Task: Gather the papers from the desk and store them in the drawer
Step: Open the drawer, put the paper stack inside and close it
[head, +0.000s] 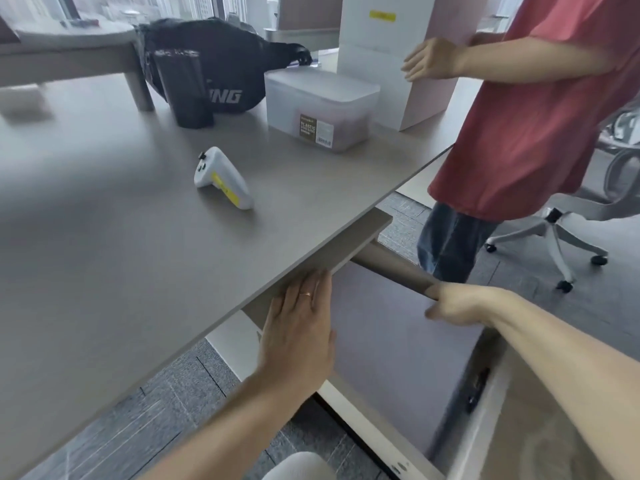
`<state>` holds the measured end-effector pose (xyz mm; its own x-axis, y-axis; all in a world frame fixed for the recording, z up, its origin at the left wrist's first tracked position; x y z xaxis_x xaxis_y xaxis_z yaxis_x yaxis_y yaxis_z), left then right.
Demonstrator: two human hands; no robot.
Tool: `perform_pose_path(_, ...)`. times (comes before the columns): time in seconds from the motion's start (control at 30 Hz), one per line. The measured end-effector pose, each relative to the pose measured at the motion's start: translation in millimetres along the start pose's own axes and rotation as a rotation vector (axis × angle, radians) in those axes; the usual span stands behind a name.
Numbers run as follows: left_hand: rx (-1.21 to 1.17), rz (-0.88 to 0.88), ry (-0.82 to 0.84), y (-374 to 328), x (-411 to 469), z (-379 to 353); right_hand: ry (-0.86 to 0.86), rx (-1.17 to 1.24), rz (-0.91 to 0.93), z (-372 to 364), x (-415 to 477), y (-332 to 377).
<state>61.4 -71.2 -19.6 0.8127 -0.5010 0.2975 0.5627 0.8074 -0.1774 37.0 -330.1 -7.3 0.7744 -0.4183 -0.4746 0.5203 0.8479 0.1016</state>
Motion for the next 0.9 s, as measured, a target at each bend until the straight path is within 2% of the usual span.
perform_pose_path(0.17,-0.036,0.037,0.033,0,2,0,-0.008,0.160,-0.060,-22,15,3)
perform_pose_path(0.43,-0.051,0.021,0.040,4,2,-2,-0.087,0.132,0.034,-46,23,2)
perform_pose_path(0.53,-0.075,0.021,0.048,5,3,1,-0.256,0.078,0.129,-37,-10,-15)
perform_pose_path(0.63,-0.092,0.050,0.047,2,3,3,-0.559,0.106,0.014,-33,-49,-49)
perform_pose_path(0.7,-0.104,0.058,0.061,0,1,4,-0.623,0.274,-0.116,-48,-69,-58)
perform_pose_path(0.8,-0.132,0.082,0.083,0,-6,9,-0.669,0.655,-0.221,-66,-80,-43)
perform_pose_path(0.9,-0.141,0.146,0.103,3,-19,15,-0.663,0.858,-0.379,-67,-77,-34)
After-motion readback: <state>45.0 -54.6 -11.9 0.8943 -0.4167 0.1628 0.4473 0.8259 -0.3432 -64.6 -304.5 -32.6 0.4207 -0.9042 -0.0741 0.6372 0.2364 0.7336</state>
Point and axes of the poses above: each hand's wrist, its own x-axis towards the middle knuckle, its own z-axis out of the back of the hand, y = z × x, the point moved 4 cm from there along x, towards the middle knuckle, and after that the axes turned 9 degrees about -y, right-handed, at the moved point
